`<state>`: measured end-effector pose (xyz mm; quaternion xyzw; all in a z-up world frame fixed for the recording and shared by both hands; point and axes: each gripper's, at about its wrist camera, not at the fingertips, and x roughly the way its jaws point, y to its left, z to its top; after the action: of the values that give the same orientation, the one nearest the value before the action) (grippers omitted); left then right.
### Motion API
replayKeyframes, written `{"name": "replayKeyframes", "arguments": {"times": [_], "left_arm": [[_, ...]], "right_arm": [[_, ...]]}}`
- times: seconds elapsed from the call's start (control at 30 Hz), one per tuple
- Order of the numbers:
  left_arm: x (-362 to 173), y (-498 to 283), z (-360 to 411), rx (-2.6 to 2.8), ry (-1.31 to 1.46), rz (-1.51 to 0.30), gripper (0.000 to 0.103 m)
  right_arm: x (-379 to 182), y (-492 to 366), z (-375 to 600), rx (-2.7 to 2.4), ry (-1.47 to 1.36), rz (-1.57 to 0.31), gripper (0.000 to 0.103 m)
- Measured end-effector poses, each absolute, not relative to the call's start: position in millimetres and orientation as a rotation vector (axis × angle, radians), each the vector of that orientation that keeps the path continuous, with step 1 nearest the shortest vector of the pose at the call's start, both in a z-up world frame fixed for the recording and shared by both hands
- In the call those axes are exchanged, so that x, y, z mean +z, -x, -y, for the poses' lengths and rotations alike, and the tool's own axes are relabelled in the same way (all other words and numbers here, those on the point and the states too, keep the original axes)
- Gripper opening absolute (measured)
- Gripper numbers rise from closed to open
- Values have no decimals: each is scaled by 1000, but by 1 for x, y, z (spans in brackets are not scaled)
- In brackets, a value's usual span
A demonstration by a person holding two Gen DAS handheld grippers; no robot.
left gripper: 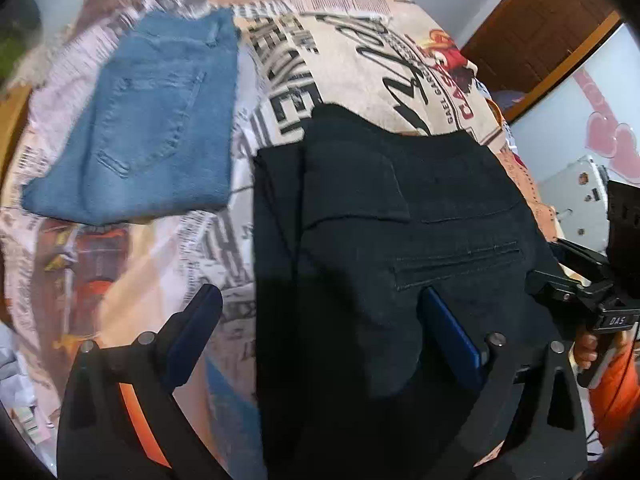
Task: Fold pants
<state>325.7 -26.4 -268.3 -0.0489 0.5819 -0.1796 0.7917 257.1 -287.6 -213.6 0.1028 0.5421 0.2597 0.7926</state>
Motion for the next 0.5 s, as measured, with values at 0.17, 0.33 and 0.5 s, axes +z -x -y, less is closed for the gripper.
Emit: {"name": "replayKeyframes", "arguments": {"times": [0.17, 0.33, 0.5], "left_arm": [[-281, -340, 27, -450, 215, -1312, 102], [-293, -354, 24, -511, 382, -1364, 88], [-284, -349, 30, -507, 352, -1322, 71]], "right_arm": [[-218, -265, 282, 604, -237, -1173, 80], [-222, -275, 281, 634, -286, -1190, 78], [-225, -280, 284, 642, -341, -1204, 62]]}}
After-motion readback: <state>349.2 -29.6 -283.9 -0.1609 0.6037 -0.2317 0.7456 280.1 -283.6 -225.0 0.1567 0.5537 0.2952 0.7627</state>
